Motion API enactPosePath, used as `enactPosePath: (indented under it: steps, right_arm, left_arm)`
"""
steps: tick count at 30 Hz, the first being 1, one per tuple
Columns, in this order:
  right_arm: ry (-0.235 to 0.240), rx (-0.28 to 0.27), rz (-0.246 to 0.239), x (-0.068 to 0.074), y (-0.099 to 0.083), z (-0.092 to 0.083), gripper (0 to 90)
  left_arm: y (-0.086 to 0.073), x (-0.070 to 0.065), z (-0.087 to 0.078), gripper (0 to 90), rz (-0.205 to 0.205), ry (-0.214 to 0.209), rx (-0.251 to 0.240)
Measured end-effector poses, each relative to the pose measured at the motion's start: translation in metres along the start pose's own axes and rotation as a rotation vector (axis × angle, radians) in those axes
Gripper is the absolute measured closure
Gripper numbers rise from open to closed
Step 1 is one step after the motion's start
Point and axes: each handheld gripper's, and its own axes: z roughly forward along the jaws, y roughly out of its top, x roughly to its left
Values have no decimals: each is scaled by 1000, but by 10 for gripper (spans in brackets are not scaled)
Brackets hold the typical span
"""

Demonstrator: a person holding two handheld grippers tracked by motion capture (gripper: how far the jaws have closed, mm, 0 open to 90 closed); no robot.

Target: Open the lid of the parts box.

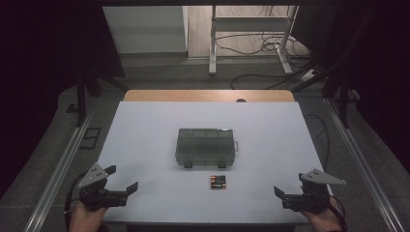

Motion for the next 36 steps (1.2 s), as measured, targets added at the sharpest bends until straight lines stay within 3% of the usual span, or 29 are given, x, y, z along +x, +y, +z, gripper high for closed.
enactPosePath:
  steps: [2, 8, 16, 22, 36]
  right_arm:
    - [3, 6, 15, -2, 0, 0, 0]
    - [16, 17, -10, 0, 1, 3, 0]
    - [61, 7, -2, 1, 2, 4, 0]
    - [55, 29, -10, 2, 4, 7, 0]
    - [79, 13, 1, 8, 12, 13, 0]
  left_arm:
    - [0, 0, 0, 0, 5, 2, 5]
    - [1, -2, 3, 0, 18, -2, 33]
    - [2, 2, 4, 0, -27, -4, 35]
    - [4, 1, 4, 0, -42, -1, 48]
    - [10, 4, 9, 7, -42, -30, 29]
